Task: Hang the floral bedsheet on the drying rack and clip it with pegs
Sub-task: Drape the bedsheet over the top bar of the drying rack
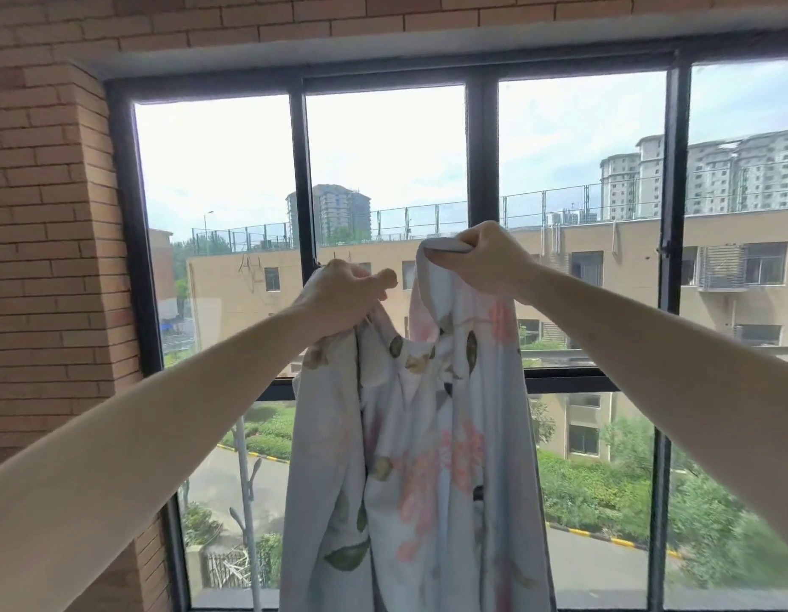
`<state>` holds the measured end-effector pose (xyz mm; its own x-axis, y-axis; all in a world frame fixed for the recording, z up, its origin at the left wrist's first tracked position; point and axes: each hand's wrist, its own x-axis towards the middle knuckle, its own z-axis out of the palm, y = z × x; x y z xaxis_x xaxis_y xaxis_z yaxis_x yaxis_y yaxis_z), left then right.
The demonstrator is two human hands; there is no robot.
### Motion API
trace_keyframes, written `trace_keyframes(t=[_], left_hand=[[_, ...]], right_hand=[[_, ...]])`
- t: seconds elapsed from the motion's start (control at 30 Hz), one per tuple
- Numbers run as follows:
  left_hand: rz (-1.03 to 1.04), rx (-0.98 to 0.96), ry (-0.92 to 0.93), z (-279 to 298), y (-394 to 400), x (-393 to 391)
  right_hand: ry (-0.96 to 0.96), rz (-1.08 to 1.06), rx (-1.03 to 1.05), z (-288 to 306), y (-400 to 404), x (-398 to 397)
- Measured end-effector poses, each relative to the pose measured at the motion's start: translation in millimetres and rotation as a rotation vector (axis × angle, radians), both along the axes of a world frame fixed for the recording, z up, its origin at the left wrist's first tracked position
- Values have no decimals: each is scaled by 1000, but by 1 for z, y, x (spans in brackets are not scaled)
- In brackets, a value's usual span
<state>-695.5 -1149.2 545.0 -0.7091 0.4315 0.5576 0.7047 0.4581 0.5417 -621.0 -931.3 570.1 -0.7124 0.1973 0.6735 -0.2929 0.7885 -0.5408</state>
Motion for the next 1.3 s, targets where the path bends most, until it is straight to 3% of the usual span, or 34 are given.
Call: trace_keyframes(t=[0.17, 0.43, 0.53, 0.67, 0.77, 0.87, 0.97, 1.17, 1.23, 1.3], left_hand=[[-2, -303, 24, -6, 28, 25], [22, -150, 33, -3, 17, 6], [9, -68, 57, 8, 9, -1], [46, 27, 105, 23, 3, -9], [105, -2, 151, 27, -2, -15], [149, -77, 172, 22, -9, -18], [232, -209, 189, 15, -26, -28], [436, -310, 330, 22, -49, -45], [527, -302, 368, 33, -58, -53], [565, -314, 368, 39, -73, -60]], right_hand=[[30, 28, -14, 2, -15, -9], [-13, 87, 14, -5, -4, -1], [-223, 72, 63, -34, 14, 2], [-688, 33, 118, -127, 49, -8], [-740, 73, -179, -193, 47, 0], [-628, 65, -501, -203, 60, -11], [-328, -127, -524, -165, 88, -26], [524, -383, -157, 56, 70, 31], [479, -340, 107, 76, 59, 34], [205, -348, 370, 73, 58, 36]])
